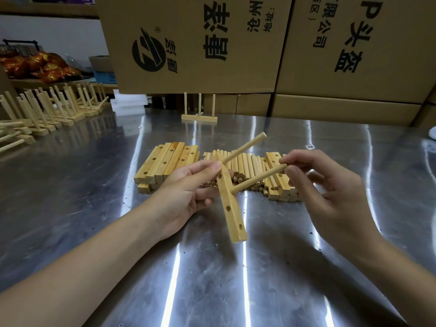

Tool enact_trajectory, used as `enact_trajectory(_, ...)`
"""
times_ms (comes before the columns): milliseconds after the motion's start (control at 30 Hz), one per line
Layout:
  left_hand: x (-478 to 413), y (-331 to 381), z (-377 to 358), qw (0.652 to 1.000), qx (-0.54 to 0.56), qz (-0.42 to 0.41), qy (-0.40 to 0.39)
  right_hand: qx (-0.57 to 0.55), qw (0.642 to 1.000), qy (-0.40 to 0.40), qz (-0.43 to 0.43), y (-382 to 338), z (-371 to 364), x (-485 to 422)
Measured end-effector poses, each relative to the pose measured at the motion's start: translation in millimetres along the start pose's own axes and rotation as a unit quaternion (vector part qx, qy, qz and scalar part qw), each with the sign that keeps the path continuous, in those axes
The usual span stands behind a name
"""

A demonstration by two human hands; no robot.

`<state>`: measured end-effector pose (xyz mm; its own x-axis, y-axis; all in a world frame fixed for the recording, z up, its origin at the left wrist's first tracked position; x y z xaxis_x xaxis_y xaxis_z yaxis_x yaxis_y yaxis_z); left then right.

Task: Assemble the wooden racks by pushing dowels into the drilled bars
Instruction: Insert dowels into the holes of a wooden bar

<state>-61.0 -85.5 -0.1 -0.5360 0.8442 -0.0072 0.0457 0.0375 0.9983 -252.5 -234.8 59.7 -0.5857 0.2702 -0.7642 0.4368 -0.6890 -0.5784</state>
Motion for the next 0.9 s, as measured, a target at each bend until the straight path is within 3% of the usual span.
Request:
enact_trajectory(133,0,-2,0,1.0,-0.025,-0.01,0.009,0.061,0.997,-0.034,0.034,-1,1,-4)
enact_trajectory(433,-2,-5,1,0.999,-0.022,-0.021,0.018,0.145,0.98,-0.132,0.014,6,3,-4)
enact_trajectory(900,-3,-3,0,1.0,-0.011,-0.009,0.028,0.132,0.968,-0.21,-0.045,11,-12,5)
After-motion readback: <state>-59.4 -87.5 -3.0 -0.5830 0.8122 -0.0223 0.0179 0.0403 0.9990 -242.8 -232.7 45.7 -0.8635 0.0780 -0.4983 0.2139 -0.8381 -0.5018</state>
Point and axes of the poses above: each hand's wrist, its own x-axis away from the middle knuckle, its own z-axis out of the back of the hand, y = z × x, the point moved 5 cm from there along -x, towards the middle knuckle, and after that the axes turned 13 degrees about -x, right-handed, at the moved point
